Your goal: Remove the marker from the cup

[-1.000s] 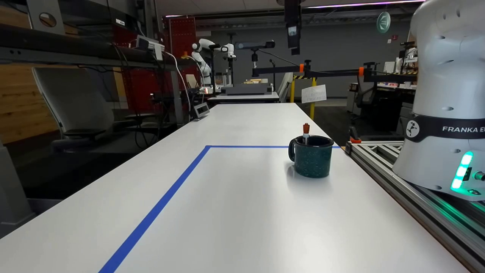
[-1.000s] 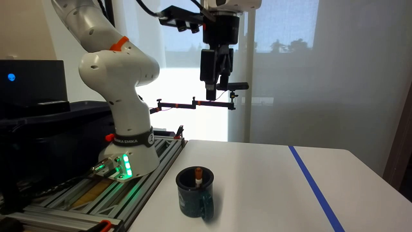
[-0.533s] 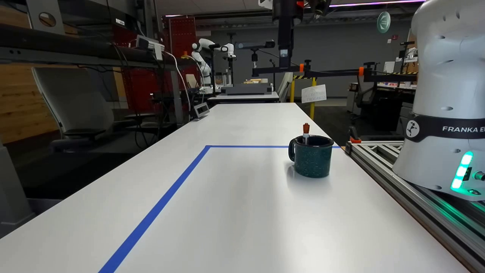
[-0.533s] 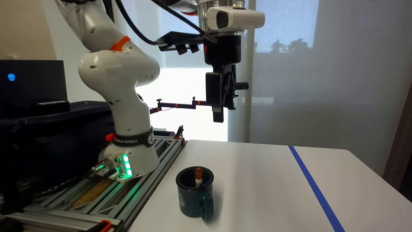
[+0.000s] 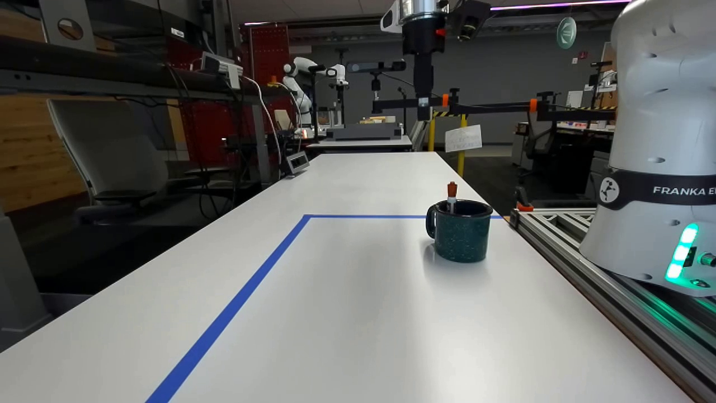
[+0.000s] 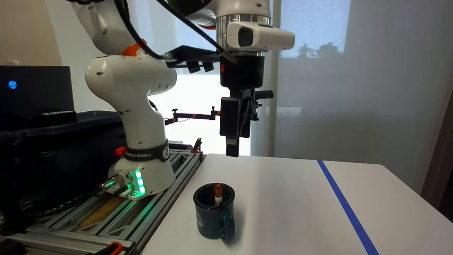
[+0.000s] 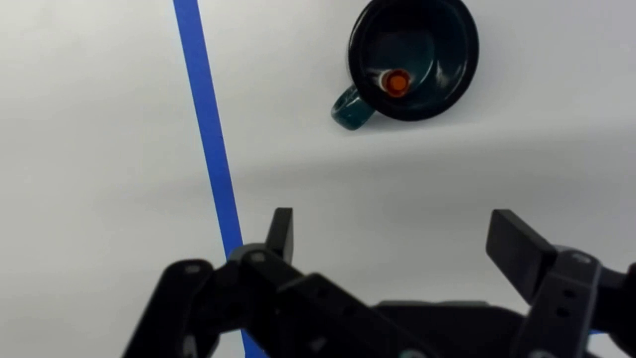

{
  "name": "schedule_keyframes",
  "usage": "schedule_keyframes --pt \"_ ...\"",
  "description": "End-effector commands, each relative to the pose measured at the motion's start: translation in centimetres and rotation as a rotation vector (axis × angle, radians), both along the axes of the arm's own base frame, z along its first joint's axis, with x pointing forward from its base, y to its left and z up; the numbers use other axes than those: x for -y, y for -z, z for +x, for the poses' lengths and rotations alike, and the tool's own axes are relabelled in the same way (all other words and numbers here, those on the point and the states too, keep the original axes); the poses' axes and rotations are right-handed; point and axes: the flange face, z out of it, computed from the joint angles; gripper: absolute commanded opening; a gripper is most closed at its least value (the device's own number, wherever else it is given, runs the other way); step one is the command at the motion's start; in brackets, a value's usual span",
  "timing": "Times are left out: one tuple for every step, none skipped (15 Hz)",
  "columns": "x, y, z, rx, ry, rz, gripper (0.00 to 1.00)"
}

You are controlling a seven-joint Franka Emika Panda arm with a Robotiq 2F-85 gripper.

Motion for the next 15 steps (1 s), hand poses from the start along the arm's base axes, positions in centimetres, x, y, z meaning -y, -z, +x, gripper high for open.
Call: schedule_keyframes --pt "0.7 0.9 -0.8 -0.073 -0.025 -0.018 1.00" --pt "0.7 1.2 -1.0 -0.099 -0.025 -0.018 1.00" --pt "0.6 1.5 -1.2 -0.130 -0.026 -0.021 1.00" --pt "0.6 1.9 -1.6 -0.166 -0.030 -0.021 1.00" --pt "0.5 2.1 -1.8 -0.194 -0.033 -0.020 1.00" --pt "0.5 2.4 -2.1 -0.220 -0.039 -0.016 1.00" --pt "0.4 2.6 -2.3 -0.239 -0.044 -0.011 1.00" --pt "0.4 2.8 -2.4 -0.258 -0.045 -0.009 1.00" --pt "0.3 3.1 -2.6 -0.277 -0.049 -0.007 1.00" --pt "0.3 3.3 -2.5 -0.284 -0.056 -0.005 1.00" --pt "0.2 3.6 -2.4 -0.287 -0.060 -0.007 1.00" --pt "0.2 4.1 -2.0 -0.282 -0.068 -0.014 1.00" --pt "0.1 4.5 -1.8 -0.292 -0.072 -0.022 1.00" --pt "0.0 5.0 -1.4 -0.292 -0.082 -0.028 1.00" --pt "-0.1 5.5 -1.2 -0.293 -0.087 -0.035 1.00"
